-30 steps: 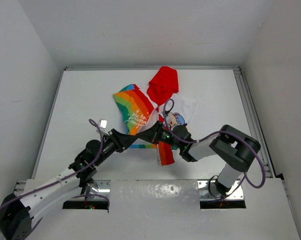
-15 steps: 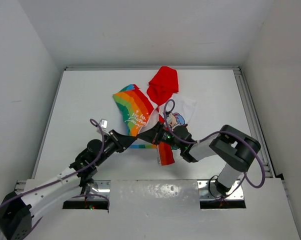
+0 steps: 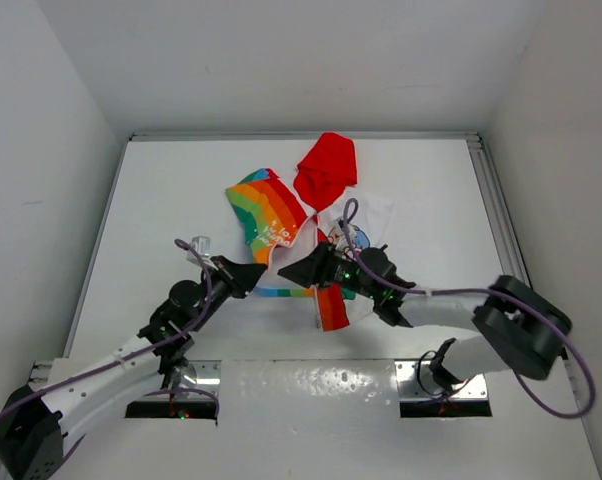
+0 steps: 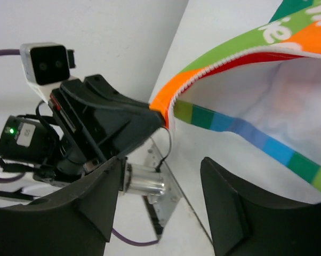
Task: Zip up the jacket
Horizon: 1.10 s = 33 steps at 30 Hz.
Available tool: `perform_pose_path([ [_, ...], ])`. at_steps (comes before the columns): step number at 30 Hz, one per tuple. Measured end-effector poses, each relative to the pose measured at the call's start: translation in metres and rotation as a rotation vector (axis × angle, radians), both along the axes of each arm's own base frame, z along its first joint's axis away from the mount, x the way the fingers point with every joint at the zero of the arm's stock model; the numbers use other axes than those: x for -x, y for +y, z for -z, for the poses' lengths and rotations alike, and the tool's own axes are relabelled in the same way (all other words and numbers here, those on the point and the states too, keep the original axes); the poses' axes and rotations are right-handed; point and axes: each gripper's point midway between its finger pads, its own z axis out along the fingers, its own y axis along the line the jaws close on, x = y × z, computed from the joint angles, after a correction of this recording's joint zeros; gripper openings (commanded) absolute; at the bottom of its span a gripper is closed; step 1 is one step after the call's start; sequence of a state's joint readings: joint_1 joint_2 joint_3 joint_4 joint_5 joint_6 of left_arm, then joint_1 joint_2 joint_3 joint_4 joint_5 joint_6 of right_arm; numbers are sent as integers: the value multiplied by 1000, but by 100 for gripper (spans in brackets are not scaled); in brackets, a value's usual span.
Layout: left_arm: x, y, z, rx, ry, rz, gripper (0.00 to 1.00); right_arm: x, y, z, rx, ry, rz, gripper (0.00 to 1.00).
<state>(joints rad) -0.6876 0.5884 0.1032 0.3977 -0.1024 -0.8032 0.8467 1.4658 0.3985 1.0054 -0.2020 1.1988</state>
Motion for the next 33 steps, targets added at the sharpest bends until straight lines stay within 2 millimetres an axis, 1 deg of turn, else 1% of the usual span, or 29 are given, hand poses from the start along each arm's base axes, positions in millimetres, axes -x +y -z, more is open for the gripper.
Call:
perform_pose_path([
  [2, -4, 3, -8, -19, -57, -17, 0, 1, -9, -6, 48, -45, 19, 65],
  [3, -6, 4, -13, -25, -88, -24, 0, 1, -15, -8, 81, -69, 34, 68],
  [6, -11, 3, -23, -43, -157, -27, 0, 0, -26, -4, 153, -97, 58, 69],
  [7, -12, 2, -25, -47, -177, -25, 0, 0, -30, 2, 190, -103, 63, 67],
  [9, -15, 0, -32, -54, -220, -20, 0, -1, -31, 12, 248, -98, 57, 58],
  [10, -15, -1, -34, -58, -238, -18, 0, -3, -29, 14, 266, -95, 54, 55],
  [12, -16, -2, -32, -86, -252, -8, 0, -10, -22, 11, 285, -98, 48, 58],
  [14, -15, -3, -33, -102, -272, 2, 0, -19, -10, 1, 275, -111, 40, 64],
  [17, -14, -4, -37, -110, -300, 12, 0, -29, 7, -15, 237, -136, 24, 66],
  [19, -13, -4, -39, -115, -314, 16, 0, -31, 12, -21, 212, -149, 17, 66],
  [22, -11, -5, -42, -117, -334, 31, 0, -33, 18, -22, 203, -142, 10, 66],
  [25, -9, -6, -42, -123, -339, 40, 0, -36, 25, -23, 186, -132, 4, 62],
  [26, -10, -6, -41, -129, -337, 40, 0, -37, 26, -22, 183, -125, 4, 57],
  [29, -11, -4, -38, -141, -335, 35, 0, -37, 30, -25, 164, -117, -5, 53],
  [31, -11, -4, -38, -145, -335, 34, 0, -38, 31, -26, 157, -118, -6, 42],
  [33, -11, -4, -36, -152, -332, 34, 0, -37, 33, -27, 144, -114, -9, 39],
])
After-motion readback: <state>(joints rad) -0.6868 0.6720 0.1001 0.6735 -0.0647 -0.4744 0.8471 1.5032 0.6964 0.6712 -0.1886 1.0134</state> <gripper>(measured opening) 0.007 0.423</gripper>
